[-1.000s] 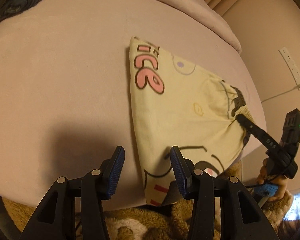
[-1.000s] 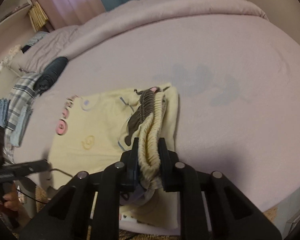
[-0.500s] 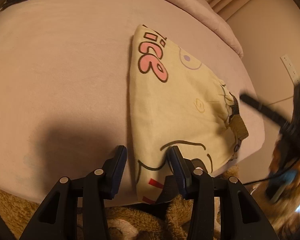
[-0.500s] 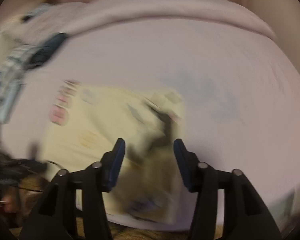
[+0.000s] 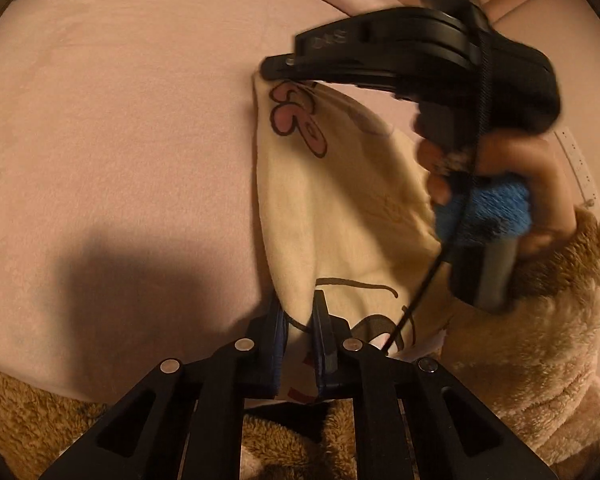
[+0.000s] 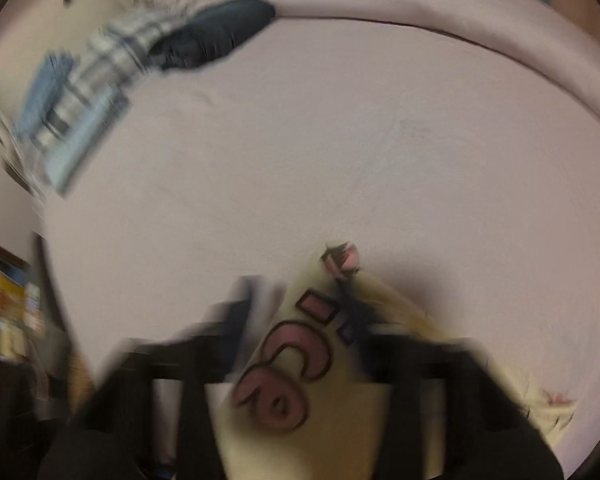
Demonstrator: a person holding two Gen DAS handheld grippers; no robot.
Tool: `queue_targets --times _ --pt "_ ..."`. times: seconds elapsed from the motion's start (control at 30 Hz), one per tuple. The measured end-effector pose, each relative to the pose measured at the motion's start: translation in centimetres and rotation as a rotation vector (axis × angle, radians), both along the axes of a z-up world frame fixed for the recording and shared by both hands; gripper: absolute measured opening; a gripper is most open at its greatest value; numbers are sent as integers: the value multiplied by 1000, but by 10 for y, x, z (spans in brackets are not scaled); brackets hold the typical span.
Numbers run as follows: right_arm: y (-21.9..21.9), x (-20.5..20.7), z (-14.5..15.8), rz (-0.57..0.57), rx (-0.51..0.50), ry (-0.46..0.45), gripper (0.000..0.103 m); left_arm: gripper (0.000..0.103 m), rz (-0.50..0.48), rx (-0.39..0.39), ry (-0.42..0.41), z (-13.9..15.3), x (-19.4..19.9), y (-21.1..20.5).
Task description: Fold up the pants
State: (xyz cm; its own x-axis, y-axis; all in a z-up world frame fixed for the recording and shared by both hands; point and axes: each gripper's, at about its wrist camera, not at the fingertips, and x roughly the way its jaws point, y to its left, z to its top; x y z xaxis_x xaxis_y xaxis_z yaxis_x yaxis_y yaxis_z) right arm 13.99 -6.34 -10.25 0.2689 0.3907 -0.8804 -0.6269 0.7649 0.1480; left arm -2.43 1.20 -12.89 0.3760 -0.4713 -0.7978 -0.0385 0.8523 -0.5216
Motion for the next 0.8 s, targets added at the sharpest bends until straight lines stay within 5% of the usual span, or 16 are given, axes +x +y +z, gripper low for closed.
queue_targets --times 0.17,0.3,0.4,0.5,0.53,0.57,0.8 --pt "1 9 11 -31 64 -26 2 12 0 -10 5 -1 1 -3" --pt "2 17 -10 -57 59 34 1 12 -14 3 -1 2 0 -4" --pt "-22 6 13 -72 116 6 2 12 -43 30 -9 14 0 -3" --pt "-56 -14 46 -113 130 -90 25 12 -32 82 -109 47 6 7" --pt "-76 -25 57 -134 127 -125 46 12 -28 89 -142 55 8 8" --pt "-89 -32 61 -153 120 -140 57 12 -28 92 -178 64 12 10" --pt "-166 -83 26 -288 14 -58 57 13 -88 100 -251 61 61 -15"
